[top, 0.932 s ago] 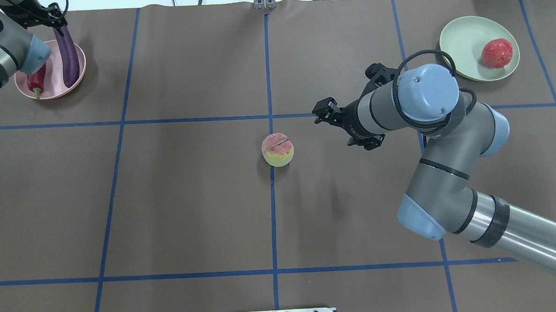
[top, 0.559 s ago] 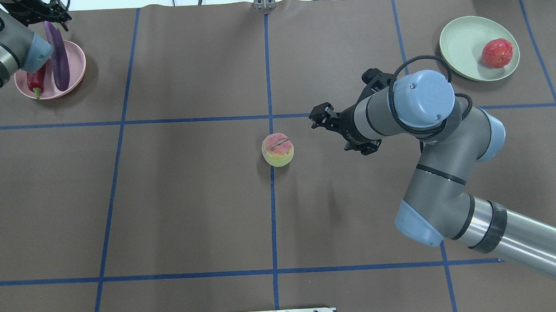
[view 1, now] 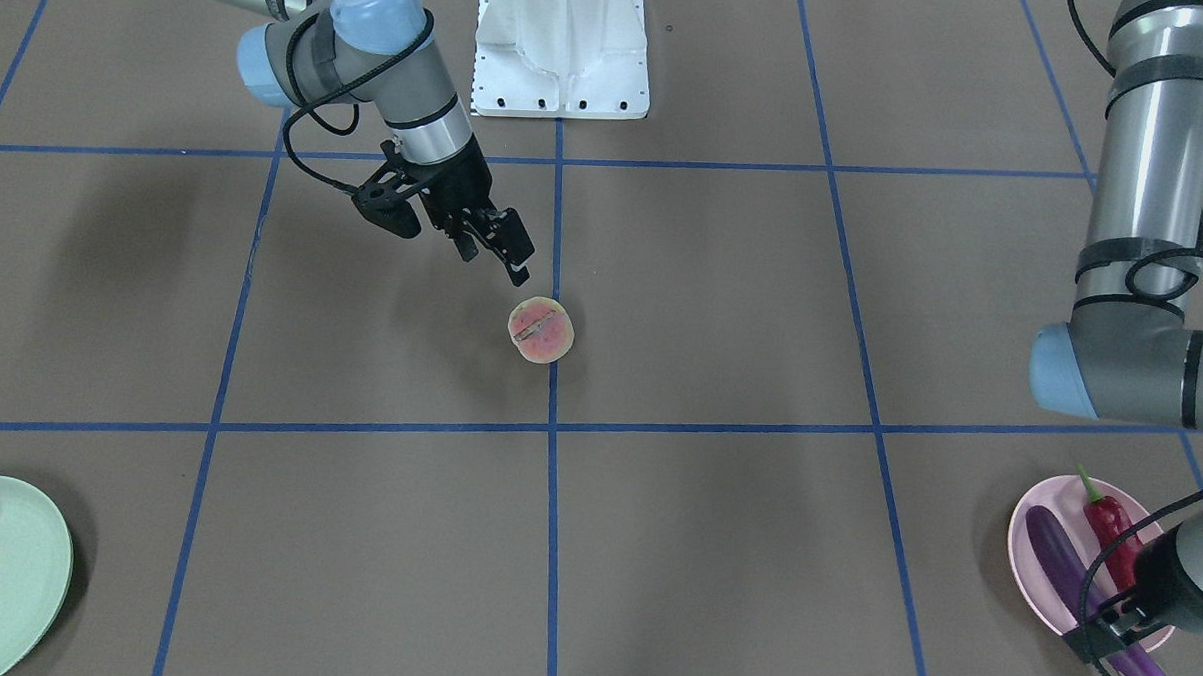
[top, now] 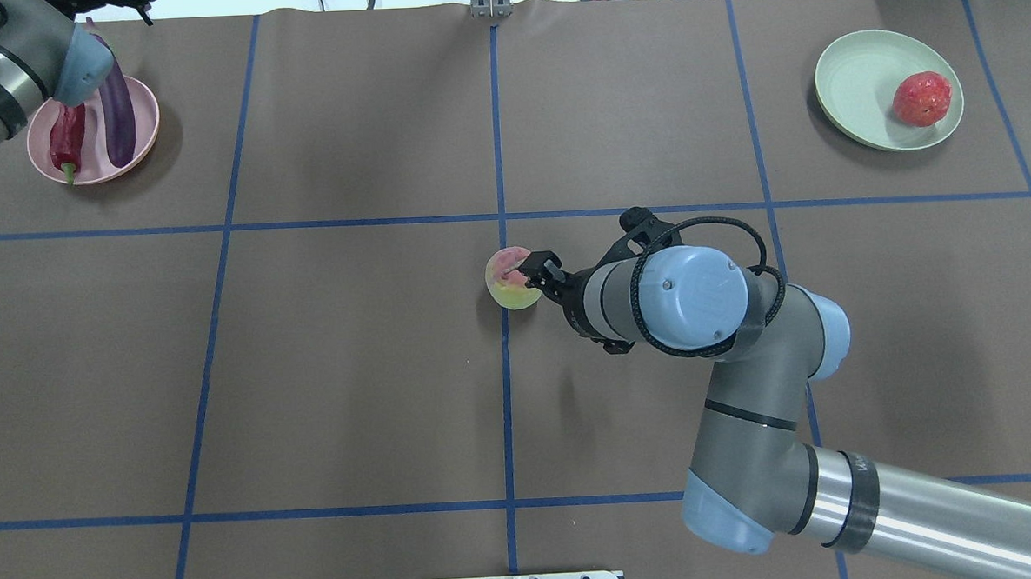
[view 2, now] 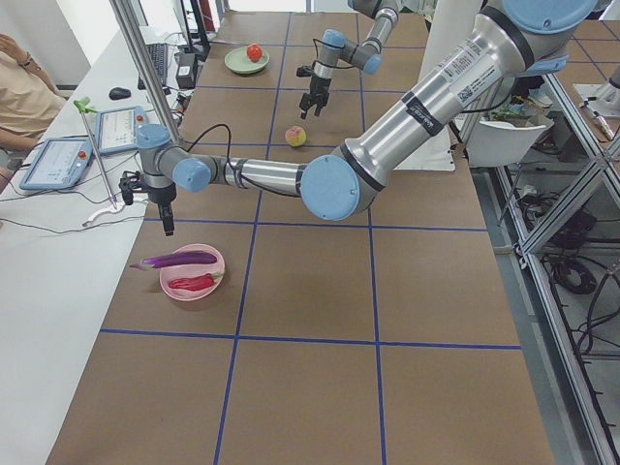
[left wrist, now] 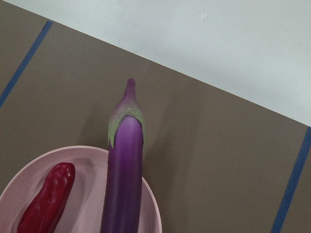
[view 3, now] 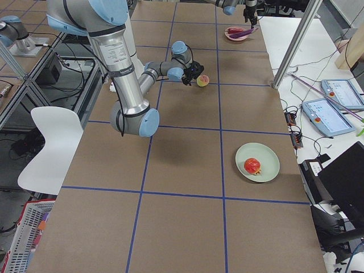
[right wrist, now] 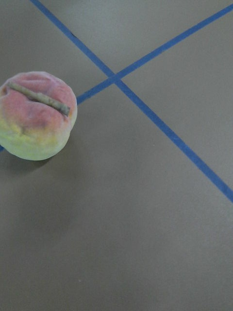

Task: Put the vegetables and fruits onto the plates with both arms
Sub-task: 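Lower the eggplant onto the pink plate while the right gripper reaches toward the peach, then grasp the yellow-pink peach with the right gripper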

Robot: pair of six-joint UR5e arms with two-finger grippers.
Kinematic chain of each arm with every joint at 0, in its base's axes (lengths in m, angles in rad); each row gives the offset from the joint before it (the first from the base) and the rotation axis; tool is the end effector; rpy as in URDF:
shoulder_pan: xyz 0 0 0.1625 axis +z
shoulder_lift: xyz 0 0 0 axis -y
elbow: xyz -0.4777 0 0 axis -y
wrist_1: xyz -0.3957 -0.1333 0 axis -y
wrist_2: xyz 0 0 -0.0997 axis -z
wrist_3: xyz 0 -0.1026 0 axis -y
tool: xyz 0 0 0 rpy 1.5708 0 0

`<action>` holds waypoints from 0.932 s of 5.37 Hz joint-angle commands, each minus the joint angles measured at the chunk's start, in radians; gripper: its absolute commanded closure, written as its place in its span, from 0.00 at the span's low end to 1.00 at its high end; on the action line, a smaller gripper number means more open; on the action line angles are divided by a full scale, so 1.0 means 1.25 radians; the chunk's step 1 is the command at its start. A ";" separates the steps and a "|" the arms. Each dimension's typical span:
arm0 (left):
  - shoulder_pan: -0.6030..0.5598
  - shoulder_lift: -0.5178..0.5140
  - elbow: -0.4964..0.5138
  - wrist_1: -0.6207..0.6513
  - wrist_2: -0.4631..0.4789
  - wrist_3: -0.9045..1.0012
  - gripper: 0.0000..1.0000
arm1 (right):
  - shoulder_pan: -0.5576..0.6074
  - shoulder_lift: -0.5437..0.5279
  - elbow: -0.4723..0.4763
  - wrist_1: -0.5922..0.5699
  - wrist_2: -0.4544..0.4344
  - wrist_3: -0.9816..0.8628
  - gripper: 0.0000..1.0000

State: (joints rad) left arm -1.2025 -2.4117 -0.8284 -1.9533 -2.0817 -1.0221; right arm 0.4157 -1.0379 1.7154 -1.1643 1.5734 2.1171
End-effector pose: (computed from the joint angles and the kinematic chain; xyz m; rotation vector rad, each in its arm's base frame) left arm 0.2391 -0.8505 0.4753 0.0408 0.6933 -0.5049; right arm -0.5760 -0.3997 0.2858 -0.0757 -1.1206 0.8617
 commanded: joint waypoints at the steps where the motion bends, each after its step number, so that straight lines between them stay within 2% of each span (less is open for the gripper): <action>1: 0.002 0.001 -0.009 0.003 -0.001 -0.006 0.00 | -0.015 0.056 -0.075 0.010 -0.068 0.109 0.00; 2: 0.002 0.000 -0.009 0.003 -0.001 -0.006 0.00 | -0.015 0.056 -0.076 0.009 -0.096 0.209 0.00; 3: 0.002 0.000 -0.010 0.003 -0.001 -0.006 0.00 | -0.015 0.057 -0.086 0.007 -0.120 0.215 0.00; 5: 0.002 -0.001 -0.012 0.005 -0.001 -0.006 0.00 | -0.018 0.072 -0.124 0.007 -0.121 0.216 0.00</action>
State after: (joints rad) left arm -1.1996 -2.4133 -0.8424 -1.9480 -2.0832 -1.0293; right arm 0.3948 -0.9598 1.5848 -1.1550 1.4240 2.3851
